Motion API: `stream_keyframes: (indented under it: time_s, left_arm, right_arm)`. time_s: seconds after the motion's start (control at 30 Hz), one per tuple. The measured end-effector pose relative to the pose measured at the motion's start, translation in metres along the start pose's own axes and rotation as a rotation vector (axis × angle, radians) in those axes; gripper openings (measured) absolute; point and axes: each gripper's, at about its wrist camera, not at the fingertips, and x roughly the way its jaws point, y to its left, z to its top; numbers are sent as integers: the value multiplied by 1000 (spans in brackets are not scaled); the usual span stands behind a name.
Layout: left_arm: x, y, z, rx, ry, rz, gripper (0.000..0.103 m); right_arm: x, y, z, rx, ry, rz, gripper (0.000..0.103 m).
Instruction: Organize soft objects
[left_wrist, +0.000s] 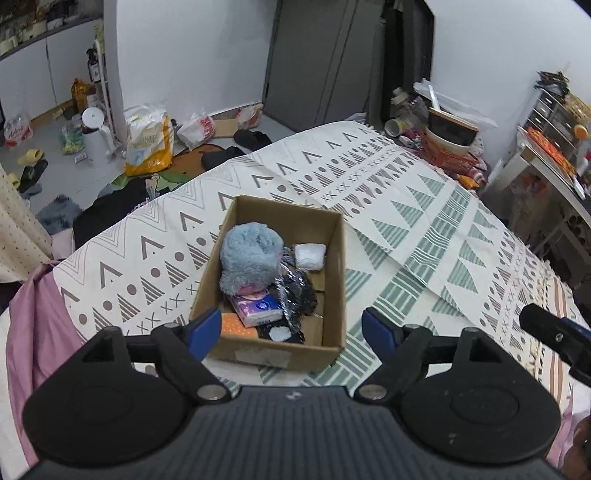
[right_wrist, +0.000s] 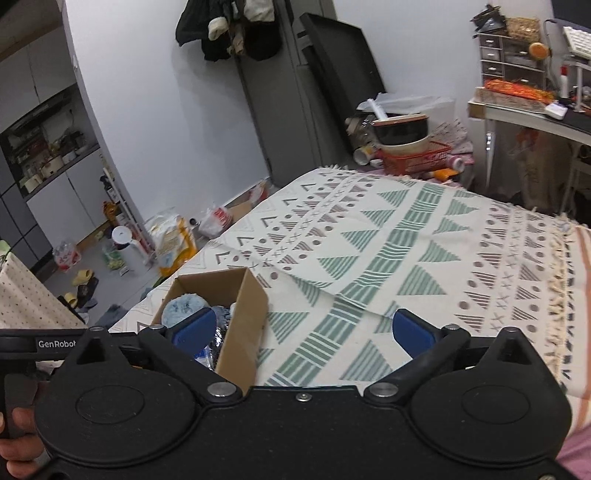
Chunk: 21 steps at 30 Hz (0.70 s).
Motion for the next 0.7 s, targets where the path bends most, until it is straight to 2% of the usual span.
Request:
stream_keyframes:
  time_s: [0.4, 0.7]
  left_arm:
    - [-45, -23, -22, 72, -34, -13, 90]
    - [-73, -29, -37, 99, -55, -16, 94]
  right_arm:
    - [-51, -18, -7, 25, -16, -45, 103]
    - [-82, -23, -20, 24, 8, -28, 103]
